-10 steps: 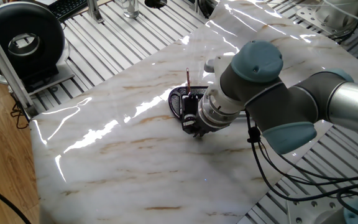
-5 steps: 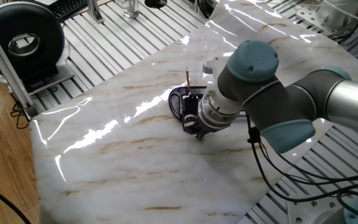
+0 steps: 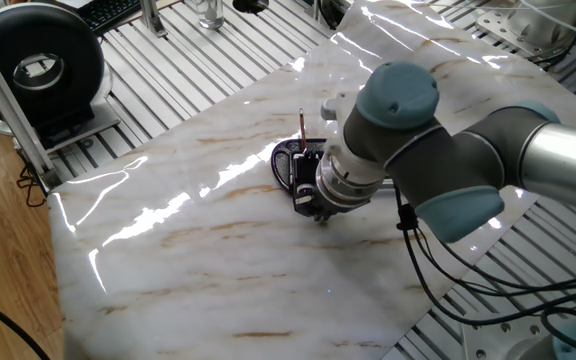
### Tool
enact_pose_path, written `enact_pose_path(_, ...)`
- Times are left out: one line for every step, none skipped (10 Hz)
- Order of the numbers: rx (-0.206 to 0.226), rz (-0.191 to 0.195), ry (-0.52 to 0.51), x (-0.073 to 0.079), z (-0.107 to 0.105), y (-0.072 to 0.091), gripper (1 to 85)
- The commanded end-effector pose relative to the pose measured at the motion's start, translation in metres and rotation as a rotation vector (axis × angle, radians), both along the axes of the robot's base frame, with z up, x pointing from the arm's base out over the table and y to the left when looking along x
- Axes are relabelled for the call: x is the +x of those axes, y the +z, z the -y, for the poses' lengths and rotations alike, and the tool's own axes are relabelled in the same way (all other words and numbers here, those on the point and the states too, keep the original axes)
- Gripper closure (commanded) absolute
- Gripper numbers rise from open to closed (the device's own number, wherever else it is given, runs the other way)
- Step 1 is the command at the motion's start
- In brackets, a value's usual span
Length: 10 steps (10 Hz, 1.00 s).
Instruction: Sharpen the pencil with a pencil sharpener
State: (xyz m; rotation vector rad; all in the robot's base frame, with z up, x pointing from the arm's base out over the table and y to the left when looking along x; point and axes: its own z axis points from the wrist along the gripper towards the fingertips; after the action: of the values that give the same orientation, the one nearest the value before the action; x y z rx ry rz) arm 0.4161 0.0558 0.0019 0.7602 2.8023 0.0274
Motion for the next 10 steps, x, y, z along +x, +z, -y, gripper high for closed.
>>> enact_pose_path(0.001, -0.043, -0.011, -0.009, 0.002, 0.002, 84.3)
enact_pose_path(-0.002, -0.056, -0.011, -0.011, 0.004, 0.003, 84.3)
enact_pose_path(-0.005, -0.076, -0.013, -0.014, 0.003, 0.007, 84.3)
enact_pose_path(-0.002, -0.089, -0.013, -0.014, 0.0, 0.01, 84.3)
enact_pose_path(-0.001, -0.095, -0.013, -0.013, -0.002, 0.012, 84.3)
enact_pose_path(0.002, -0.096, -0.013, -0.012, -0.004, 0.013, 84.3)
enact_pose_path(0.005, -0.098, -0.013, -0.011, -0.004, 0.014, 84.3)
enact_pose_path(0.007, -0.101, -0.013, -0.01, -0.002, 0.015, 84.7)
enact_pose_path(0.008, -0.106, -0.014, -0.01, 0.0, 0.017, 84.7)
enact_pose_path(0.007, -0.112, -0.014, -0.009, 0.002, 0.02, 84.7)
